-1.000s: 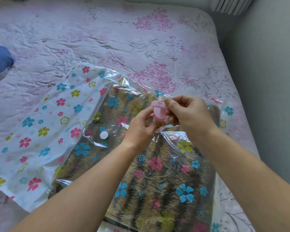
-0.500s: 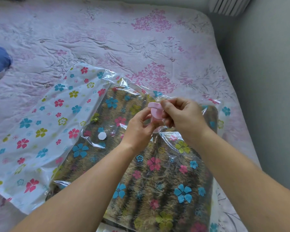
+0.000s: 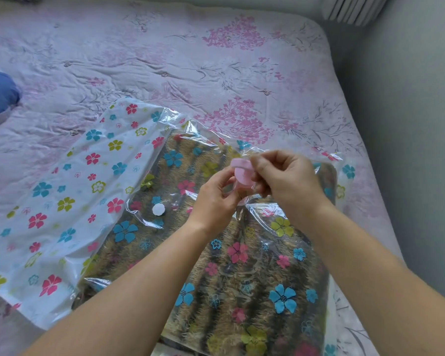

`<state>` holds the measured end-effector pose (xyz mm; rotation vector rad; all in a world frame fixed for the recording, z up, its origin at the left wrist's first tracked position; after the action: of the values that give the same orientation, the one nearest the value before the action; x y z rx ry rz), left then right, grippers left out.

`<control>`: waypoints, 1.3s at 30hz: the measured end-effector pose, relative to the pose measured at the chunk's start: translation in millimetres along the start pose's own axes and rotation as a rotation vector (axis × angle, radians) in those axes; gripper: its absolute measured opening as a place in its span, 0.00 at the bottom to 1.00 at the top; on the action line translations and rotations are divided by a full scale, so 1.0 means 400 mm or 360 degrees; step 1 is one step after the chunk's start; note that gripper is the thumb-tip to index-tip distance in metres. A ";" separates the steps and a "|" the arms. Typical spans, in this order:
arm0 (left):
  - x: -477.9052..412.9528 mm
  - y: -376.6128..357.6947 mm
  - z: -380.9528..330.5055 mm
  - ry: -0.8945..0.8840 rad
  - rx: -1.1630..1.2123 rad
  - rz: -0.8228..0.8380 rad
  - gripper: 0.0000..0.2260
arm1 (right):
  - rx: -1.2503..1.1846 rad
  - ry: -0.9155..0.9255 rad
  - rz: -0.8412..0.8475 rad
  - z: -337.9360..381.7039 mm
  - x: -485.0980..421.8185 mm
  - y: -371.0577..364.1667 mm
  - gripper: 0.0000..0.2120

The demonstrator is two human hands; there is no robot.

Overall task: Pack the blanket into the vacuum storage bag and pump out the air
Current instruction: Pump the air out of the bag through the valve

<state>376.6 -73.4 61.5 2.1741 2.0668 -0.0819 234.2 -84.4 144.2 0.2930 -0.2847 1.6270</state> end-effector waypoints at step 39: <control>-0.007 0.004 0.009 -0.0015 -0.0096 0.0064 0.17 | -0.0040 0.0170 0.0123 0.063 0.004 0.015 0.08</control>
<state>378.4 -76.9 58.4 2.1741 1.9929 -0.0253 228.7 -92.2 168.3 0.1767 -0.2373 1.7080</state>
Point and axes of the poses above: each hand's wrist, its own x-axis away from the middle knuckle, its own y-axis out of the back of the hand, z = x × y, the point moved 3 cm from there along -x, towards the middle knuckle, and after that the axes turned 11 degrees about -y, right-handed, at the moved point
